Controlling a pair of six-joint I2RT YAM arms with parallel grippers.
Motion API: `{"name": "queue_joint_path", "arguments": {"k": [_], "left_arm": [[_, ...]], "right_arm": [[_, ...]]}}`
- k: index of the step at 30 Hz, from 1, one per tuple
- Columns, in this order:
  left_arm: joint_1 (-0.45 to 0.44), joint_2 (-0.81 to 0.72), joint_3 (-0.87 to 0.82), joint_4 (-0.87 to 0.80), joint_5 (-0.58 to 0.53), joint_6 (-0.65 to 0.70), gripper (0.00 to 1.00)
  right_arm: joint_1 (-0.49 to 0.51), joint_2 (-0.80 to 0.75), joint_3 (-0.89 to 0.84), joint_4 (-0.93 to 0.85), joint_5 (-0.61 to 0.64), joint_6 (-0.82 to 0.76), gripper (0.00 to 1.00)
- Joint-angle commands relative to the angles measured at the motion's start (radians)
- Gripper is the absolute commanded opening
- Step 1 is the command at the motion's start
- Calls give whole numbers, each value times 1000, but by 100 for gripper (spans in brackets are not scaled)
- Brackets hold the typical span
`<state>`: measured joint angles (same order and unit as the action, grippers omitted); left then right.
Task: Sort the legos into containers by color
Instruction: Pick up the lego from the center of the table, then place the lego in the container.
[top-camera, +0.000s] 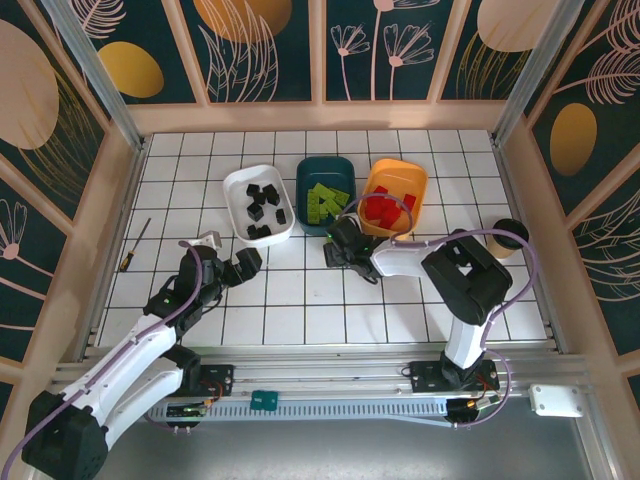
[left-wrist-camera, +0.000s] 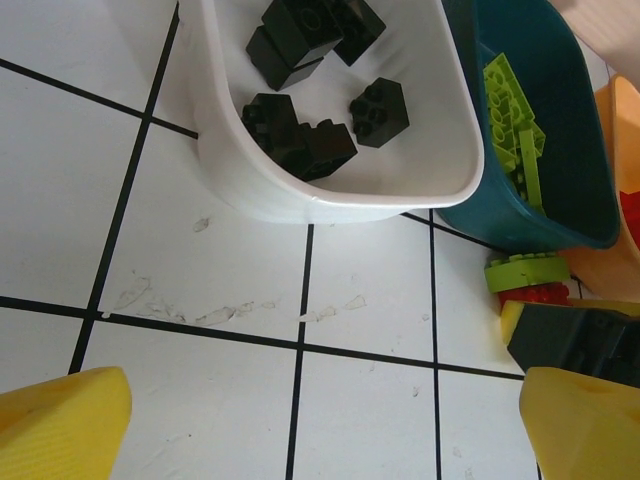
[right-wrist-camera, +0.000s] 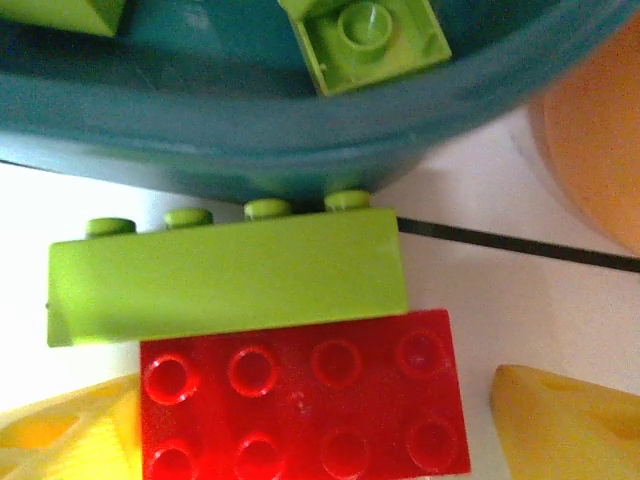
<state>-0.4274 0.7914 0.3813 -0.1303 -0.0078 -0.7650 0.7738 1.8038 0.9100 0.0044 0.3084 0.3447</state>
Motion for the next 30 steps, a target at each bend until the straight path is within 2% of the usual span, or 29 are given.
{"name": "queue_joint_path", "arguments": {"k": [1, 6, 8, 12, 17, 19, 22, 27, 30], "left_arm": [[-4, 8, -2, 29, 9, -3, 99], [-3, 12, -9, 36, 13, -5, 99], [-4, 10, -11, 36, 14, -5, 99], [-3, 8, -16, 43, 16, -5, 99], [-3, 20, -24, 63, 21, -11, 98], [-3, 30, -21, 67, 25, -10, 99], [-4, 32, -16, 67, 34, -12, 99], [-4, 11, -16, 62, 29, -15, 99], [-3, 6, -13, 51, 32, -15, 99]], "right_arm": [[-8, 29, 27, 0, 12, -23, 75], [5, -30, -30, 2, -10, -8, 55], [18, -80, -69, 1, -21, 3, 49], [56, -211, -149, -6, -57, 33, 44], [51, -382, -198, -15, -68, 81, 43], [14, -427, -182, -28, -52, 87, 43], [-93, -443, -143, -43, -17, 108, 42], [-279, -345, -80, -4, -15, 117, 42], [-346, -270, -21, 5, -17, 114, 43]]}}
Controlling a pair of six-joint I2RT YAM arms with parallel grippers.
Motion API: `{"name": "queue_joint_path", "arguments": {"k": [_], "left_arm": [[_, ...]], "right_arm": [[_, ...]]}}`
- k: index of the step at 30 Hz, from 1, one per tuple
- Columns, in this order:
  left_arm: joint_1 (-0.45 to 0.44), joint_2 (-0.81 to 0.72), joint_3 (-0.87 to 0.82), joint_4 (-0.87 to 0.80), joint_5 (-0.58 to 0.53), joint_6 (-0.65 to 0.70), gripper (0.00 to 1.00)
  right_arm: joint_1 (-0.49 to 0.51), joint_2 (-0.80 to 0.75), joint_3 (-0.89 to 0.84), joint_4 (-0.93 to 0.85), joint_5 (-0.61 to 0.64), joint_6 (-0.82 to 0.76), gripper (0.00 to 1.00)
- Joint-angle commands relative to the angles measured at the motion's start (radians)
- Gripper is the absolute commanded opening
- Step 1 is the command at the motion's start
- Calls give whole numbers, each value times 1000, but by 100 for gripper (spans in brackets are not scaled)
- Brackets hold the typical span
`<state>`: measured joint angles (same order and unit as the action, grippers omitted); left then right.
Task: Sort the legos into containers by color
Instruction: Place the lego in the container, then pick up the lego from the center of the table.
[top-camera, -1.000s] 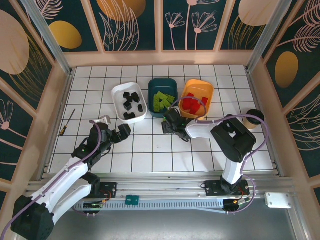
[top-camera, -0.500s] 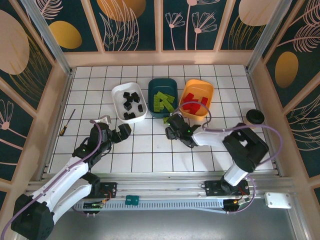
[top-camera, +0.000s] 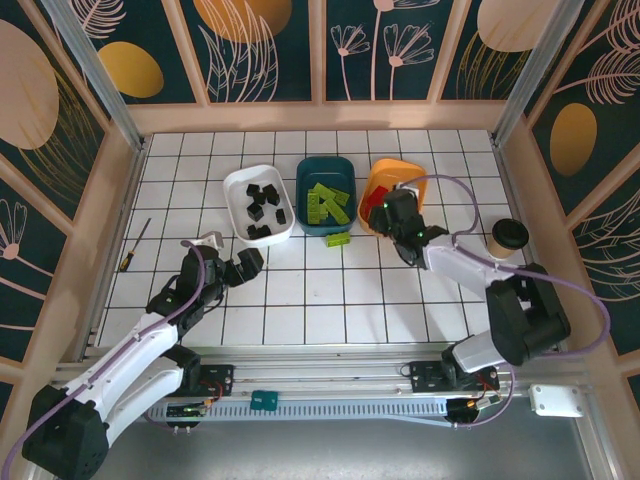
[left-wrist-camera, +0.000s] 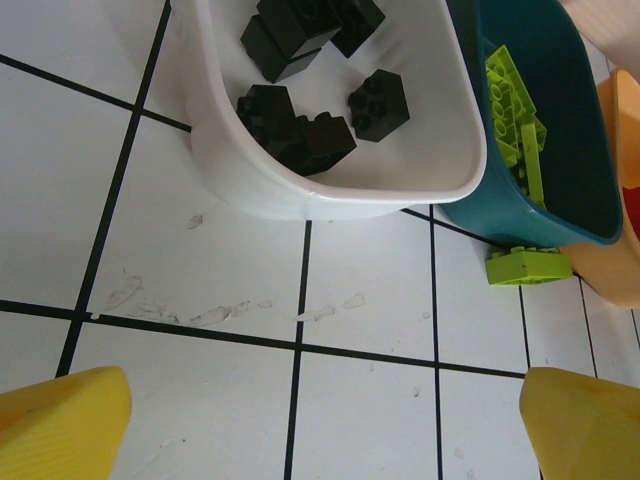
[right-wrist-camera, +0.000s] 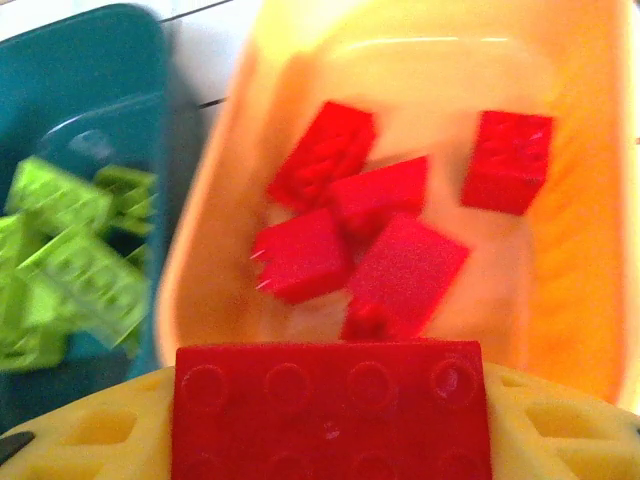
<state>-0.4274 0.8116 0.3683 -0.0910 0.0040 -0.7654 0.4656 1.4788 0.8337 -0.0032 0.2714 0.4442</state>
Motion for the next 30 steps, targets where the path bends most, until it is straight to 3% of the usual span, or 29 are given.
{"name": "queue_joint_path", "arguments": {"k": [1, 4, 6, 7, 10, 17, 21, 23, 30], "left_arm": [[-4, -14, 0, 10, 22, -13, 99], [-3, -14, -2, 5, 23, -12, 99], [-3, -14, -3, 8, 27, -13, 99], [-3, -15, -3, 8, 29, -11, 99], [-3, -15, -5, 7, 31, -8, 99], [-4, -9, -10, 20, 35, -10, 99], [-3, 2, -8, 22, 35, -7, 99], [-4, 6, -9, 23, 39, -8, 99], [-4, 6, -14, 28, 44, -12, 99]], "right_arm": [[-53, 73, 73, 17, 14, 12, 44], [-106, 141, 134, 7, -1, 13, 53], [-125, 171, 175, -8, -17, 4, 74], [-124, 172, 186, -10, -18, -6, 79], [-79, 123, 179, -1, 2, -33, 86], [200, -8, 52, 36, 78, -50, 91], [335, 16, -10, 72, 94, -34, 92], [376, 52, -13, 80, 113, -37, 99], [373, 222, 20, 100, 135, -37, 99]]}}
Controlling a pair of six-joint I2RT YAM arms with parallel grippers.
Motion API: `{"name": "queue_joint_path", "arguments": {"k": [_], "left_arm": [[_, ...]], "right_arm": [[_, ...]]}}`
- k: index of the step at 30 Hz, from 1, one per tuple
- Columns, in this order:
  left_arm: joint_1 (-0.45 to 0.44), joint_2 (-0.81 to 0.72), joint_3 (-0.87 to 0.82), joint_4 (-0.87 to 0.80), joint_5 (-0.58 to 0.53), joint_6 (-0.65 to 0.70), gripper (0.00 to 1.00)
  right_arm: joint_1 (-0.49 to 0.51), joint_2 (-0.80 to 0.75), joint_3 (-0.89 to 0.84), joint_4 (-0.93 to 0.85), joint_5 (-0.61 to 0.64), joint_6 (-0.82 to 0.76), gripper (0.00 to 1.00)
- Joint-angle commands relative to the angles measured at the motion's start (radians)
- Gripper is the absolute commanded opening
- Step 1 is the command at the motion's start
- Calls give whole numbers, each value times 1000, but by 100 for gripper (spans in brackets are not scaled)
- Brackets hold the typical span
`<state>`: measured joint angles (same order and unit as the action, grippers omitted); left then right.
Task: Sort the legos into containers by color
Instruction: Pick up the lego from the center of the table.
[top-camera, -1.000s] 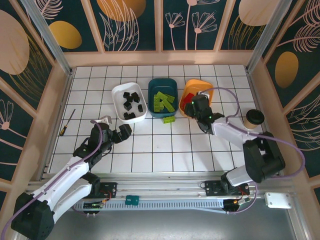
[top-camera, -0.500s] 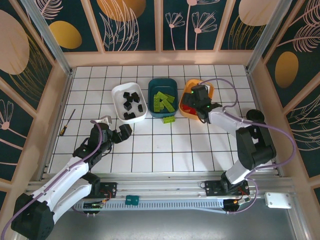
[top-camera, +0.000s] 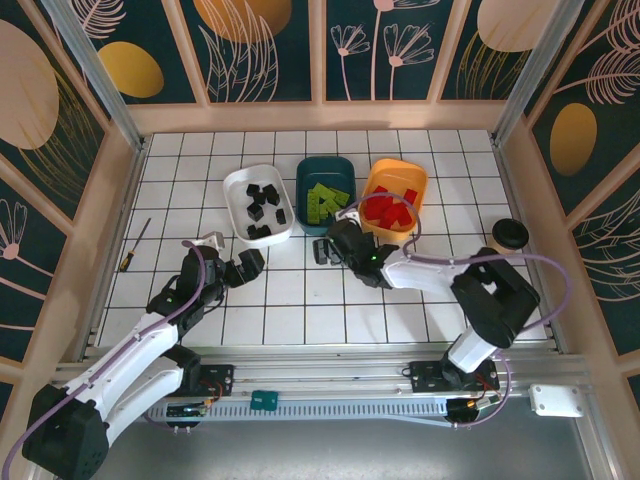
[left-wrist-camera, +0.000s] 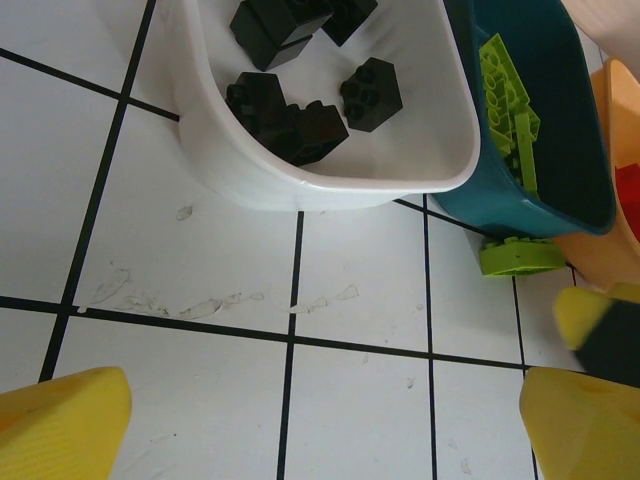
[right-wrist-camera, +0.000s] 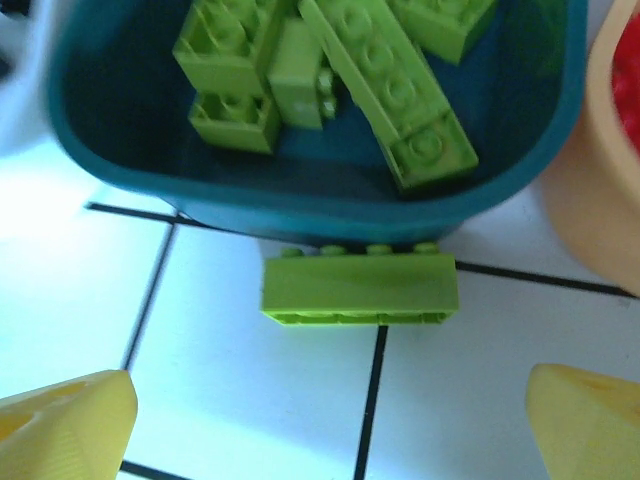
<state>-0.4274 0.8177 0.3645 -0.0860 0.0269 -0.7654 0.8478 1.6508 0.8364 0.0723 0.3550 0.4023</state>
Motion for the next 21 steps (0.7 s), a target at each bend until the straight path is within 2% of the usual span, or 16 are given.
{"name": "queue_joint_path", "arguments": {"k": [1, 7, 15, 21], "left_arm": [[-4, 0, -10, 22, 21, -14, 99], [-3, -3, -10, 20, 19, -18, 99], [-4, 1, -13, 25, 13, -18, 99], [-4, 13, -18, 35, 15, -21, 98]], "right_arm": [[-15, 75, 29, 27, 46, 0, 99], [-57, 164, 66, 62, 9, -6, 99], [-60, 246, 126, 92, -24, -29, 98], [-63, 264, 128, 97, -22, -21, 86]]}}
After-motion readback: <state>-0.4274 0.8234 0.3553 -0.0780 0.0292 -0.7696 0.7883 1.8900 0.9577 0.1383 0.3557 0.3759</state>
